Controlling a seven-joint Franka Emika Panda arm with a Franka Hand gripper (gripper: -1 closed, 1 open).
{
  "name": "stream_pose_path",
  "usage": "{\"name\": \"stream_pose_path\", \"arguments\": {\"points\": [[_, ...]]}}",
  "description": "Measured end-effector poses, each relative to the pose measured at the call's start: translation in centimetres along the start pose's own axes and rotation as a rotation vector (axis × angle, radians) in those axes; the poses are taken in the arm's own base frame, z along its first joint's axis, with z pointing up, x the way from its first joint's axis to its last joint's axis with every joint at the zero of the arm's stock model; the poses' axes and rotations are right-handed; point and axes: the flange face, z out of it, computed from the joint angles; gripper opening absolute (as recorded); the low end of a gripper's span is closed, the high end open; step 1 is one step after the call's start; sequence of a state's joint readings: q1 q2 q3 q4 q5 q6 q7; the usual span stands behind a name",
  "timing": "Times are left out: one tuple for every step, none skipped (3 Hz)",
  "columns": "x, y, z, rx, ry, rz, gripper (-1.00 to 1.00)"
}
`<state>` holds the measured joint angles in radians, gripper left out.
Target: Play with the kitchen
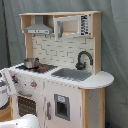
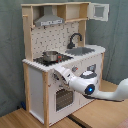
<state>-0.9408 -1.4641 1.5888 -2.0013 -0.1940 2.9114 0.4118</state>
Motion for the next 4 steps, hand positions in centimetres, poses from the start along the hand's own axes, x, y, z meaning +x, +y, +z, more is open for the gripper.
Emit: {"name": "stream_pose_path", "arguments": {"points": [[0.0,0.0,0.0,0.0,0.0,0.101,-1.0],[0.0,-0.1,-0.1,0.002,0.0,0.104,-1.0],[0.0,-0.2,-0.1,0.003,0.001,0.104,1.0],[0.1,-1.1,-1.2,-0.003,-0.008,-0.014,1.0]]}}
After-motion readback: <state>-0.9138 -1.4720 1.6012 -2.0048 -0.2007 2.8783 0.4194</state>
